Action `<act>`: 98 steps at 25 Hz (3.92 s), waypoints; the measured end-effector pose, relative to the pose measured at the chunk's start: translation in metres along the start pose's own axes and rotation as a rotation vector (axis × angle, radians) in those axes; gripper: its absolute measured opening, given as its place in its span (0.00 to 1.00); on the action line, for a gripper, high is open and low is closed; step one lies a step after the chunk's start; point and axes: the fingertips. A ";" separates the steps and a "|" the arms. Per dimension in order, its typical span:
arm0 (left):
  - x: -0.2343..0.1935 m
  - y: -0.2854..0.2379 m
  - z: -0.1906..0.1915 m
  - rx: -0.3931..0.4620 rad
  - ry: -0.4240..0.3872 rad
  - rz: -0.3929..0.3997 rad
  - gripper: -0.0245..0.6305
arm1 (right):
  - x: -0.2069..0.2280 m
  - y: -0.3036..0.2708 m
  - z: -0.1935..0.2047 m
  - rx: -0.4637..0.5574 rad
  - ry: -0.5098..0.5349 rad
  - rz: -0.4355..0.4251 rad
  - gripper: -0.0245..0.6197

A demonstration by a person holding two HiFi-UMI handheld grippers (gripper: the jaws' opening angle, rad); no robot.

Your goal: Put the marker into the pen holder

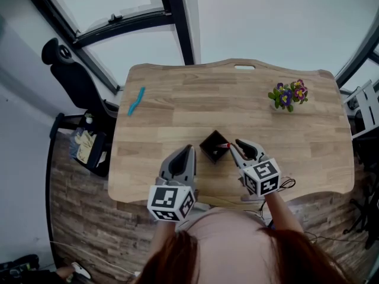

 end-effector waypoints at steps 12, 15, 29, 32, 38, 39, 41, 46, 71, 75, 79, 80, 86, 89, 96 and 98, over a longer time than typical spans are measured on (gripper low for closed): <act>0.018 -0.005 -0.010 -0.009 -0.044 0.066 0.04 | 0.010 0.031 -0.025 0.108 -0.052 0.132 0.08; 0.023 -0.006 -0.011 -0.012 -0.047 0.083 0.04 | 0.014 0.040 -0.031 0.132 -0.062 0.160 0.06; 0.050 -0.023 -0.028 0.006 -0.094 0.167 0.04 | 0.031 0.080 -0.067 0.264 -0.064 0.264 0.04; 0.056 -0.027 -0.033 0.012 -0.101 0.180 0.04 | 0.032 0.090 -0.075 0.298 -0.050 0.277 0.04; 0.067 -0.033 -0.040 0.021 -0.119 0.205 0.04 | 0.034 0.108 -0.090 0.337 -0.025 0.327 0.04; 0.069 -0.034 -0.041 0.023 -0.121 0.208 0.04 | 0.035 0.111 -0.092 0.343 -0.026 0.336 0.04; 0.071 -0.034 -0.044 0.029 -0.122 0.214 0.04 | 0.036 0.116 -0.095 0.353 -0.037 0.346 0.04; 0.076 -0.037 -0.047 0.035 -0.122 0.224 0.04 | 0.033 0.121 -0.100 0.366 -0.052 0.343 0.04; 0.081 -0.063 -0.041 0.025 -0.093 0.198 0.04 | 0.060 0.108 -0.103 0.323 -0.014 0.353 0.04; 0.082 -0.063 -0.039 0.028 -0.091 0.189 0.04 | 0.062 0.107 -0.101 0.311 -0.004 0.347 0.04; 0.083 -0.059 -0.037 0.030 -0.082 0.177 0.04 | 0.061 0.109 -0.101 0.309 0.004 0.344 0.04; 0.084 -0.058 -0.037 0.031 -0.081 0.177 0.04 | 0.061 0.109 -0.101 0.309 0.006 0.345 0.04; 0.089 -0.053 -0.034 0.024 -0.079 0.193 0.04 | 0.059 0.118 -0.098 0.317 -0.004 0.358 0.04; 0.093 -0.052 -0.033 0.019 -0.078 0.209 0.04 | 0.059 0.123 -0.096 0.325 -0.017 0.372 0.04; 0.092 -0.050 -0.028 -0.002 -0.081 0.231 0.04 | 0.053 0.130 -0.089 0.328 -0.037 0.406 0.04; 0.093 -0.050 -0.028 -0.004 -0.085 0.241 0.04 | 0.052 0.133 -0.088 0.329 -0.040 0.417 0.04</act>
Point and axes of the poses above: the fingertips, and each gripper's own axes: y backward along the fingers, x to its right, z out of its underside, and after that the axes turned 3 degrees about z, right-handed
